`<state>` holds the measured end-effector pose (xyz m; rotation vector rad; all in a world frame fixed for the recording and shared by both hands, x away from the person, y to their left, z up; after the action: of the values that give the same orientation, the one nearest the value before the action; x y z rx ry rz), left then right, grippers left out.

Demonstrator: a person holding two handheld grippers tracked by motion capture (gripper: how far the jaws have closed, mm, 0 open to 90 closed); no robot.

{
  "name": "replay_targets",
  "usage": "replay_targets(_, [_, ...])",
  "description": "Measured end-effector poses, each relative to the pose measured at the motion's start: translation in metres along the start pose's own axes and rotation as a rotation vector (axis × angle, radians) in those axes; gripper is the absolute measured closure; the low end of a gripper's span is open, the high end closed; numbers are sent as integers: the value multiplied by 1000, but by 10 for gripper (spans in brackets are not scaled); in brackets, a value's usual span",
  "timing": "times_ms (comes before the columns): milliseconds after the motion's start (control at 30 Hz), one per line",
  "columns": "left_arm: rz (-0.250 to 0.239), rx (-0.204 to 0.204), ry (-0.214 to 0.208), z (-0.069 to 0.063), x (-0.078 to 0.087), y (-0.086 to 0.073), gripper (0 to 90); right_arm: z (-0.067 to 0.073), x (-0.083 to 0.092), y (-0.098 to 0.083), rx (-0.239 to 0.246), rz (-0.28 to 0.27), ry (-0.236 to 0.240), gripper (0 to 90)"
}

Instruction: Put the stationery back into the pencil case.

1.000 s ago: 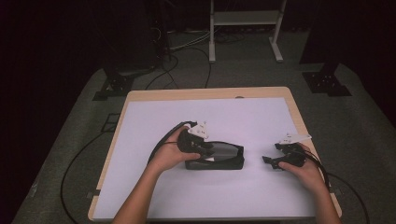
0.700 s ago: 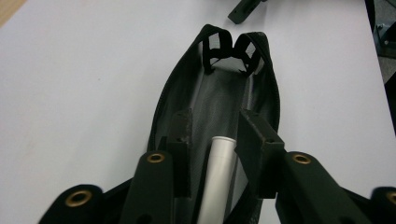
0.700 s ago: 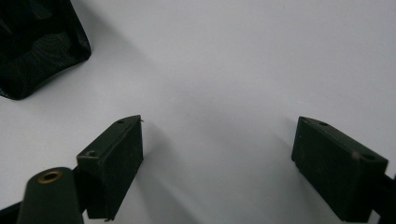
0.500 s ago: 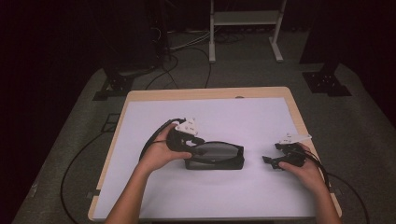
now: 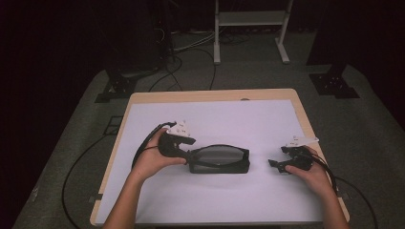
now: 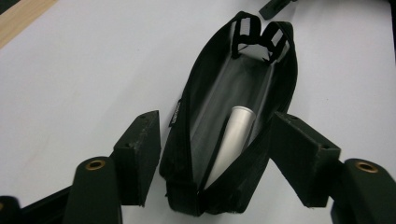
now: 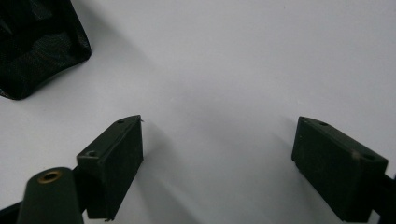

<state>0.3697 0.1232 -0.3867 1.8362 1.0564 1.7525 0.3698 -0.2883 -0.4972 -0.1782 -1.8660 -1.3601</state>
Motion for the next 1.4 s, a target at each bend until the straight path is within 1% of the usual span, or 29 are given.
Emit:
replay_targets(233, [-12, 30, 32, -1, 11, -13, 248, 0, 0, 0, 1, 1, -1, 154])
replay_targets(300, [-17, 35, 37, -2, 14, -16, 241, 0, 0, 0, 0, 0, 0, 154])
replay_targets(333, [-23, 42, 44, -2, 15, -18, 236, 0, 0, 0, 1, 1, -1, 154])
replay_targets(467, [-17, 58, 72, -4, 22, -27, 193, 0, 0, 0, 1, 1, -2, 154])
replay_targets(567, [-12, 68, 101, -5, 26, -35, 168, 1, 0, 0, 2, 1, -4, 154])
replay_targets(733, [-15, 101, 135, -6, 32, -48, 111, 1, 0, 0, 4, 1, -5, 154])
replay_targets(800, [-14, 109, 152, -6, 34, -54, 104, 1, 0, 0, 3, 1, -5, 154])
replay_targets(1033, [-23, 144, 186, -8, 38, -74, 90, 1, 0, 0, 5, 0, -5, 154])
replay_targets(1067, [-29, 155, 192, -9, 38, -78, 90, 1, 0, 0, 5, 0, -6, 154])
replay_targets(1400, [-30, 213, 238, -11, 43, -111, 90, 1, 0, 0, 6, 0, -6, 154])
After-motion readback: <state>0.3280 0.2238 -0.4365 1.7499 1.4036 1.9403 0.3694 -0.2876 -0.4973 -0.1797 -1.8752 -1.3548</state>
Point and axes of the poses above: each handheld gripper's, and its own axes: x roughly backward along the jaws, y roughly out of its top, z roughly to its left, the point moved 2 cm from there along -x, roughly forward along the jaws, and after that the axes turned 12 degrees about -y, right-handed, at the moved point
